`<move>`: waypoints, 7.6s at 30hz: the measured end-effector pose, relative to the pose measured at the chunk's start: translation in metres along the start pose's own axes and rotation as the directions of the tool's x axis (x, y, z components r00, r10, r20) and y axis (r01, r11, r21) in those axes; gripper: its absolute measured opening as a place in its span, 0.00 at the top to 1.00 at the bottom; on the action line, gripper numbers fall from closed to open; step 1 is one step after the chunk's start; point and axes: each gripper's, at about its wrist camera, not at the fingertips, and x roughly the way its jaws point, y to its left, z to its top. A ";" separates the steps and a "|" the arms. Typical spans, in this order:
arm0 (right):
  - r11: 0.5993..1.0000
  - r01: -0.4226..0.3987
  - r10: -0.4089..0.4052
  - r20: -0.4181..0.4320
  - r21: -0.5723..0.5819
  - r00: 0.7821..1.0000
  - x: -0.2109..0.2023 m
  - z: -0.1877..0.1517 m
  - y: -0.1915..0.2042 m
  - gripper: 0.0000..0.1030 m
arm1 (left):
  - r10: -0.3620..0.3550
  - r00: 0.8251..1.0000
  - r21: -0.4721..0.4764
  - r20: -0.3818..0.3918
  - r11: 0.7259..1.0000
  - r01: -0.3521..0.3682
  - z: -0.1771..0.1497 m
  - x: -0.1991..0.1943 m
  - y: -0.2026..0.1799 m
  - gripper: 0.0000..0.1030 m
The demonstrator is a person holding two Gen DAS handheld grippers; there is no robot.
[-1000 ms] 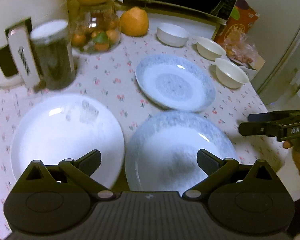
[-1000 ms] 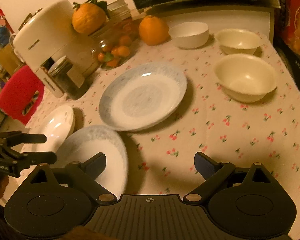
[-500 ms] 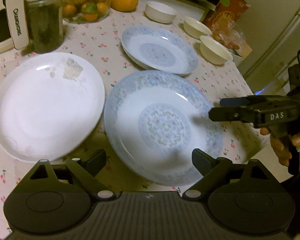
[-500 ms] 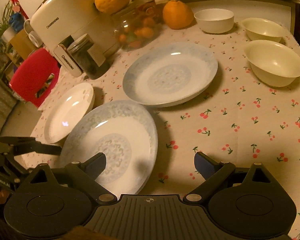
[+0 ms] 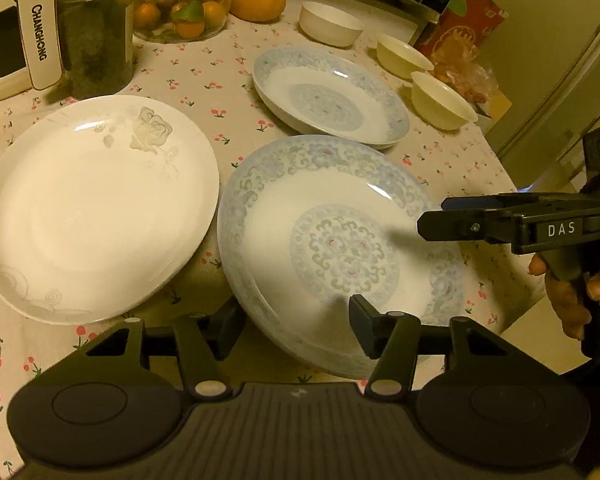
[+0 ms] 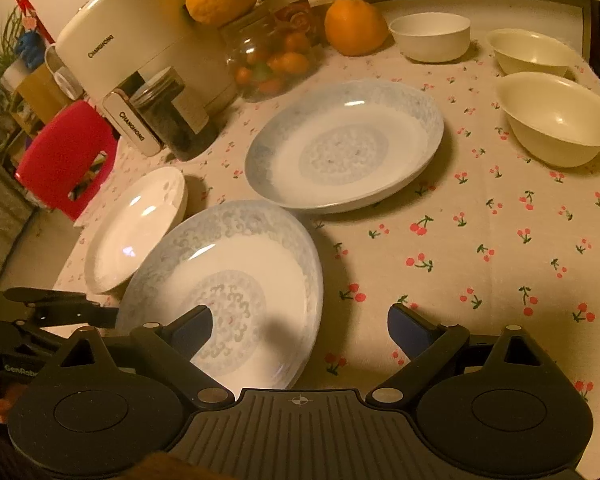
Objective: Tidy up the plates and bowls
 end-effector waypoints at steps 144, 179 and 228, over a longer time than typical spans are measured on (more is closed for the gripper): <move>0.929 0.370 -0.367 0.189 0.017 0.911 0.038 0.094 -0.032 0.80 | 0.278 0.943 -0.022 0.184 0.960 -0.278 0.117 0.068 -0.009 0.74; 0.979 0.134 -0.140 0.032 0.151 0.990 0.003 0.070 -0.008 0.11 | 0.247 0.962 -0.006 0.115 0.969 -0.248 0.097 0.008 0.009 0.03; 0.987 -0.125 0.135 -0.091 0.105 0.987 0.098 0.051 0.110 0.08 | 0.177 0.984 -0.239 0.004 0.956 -0.171 0.042 -0.038 0.156 0.47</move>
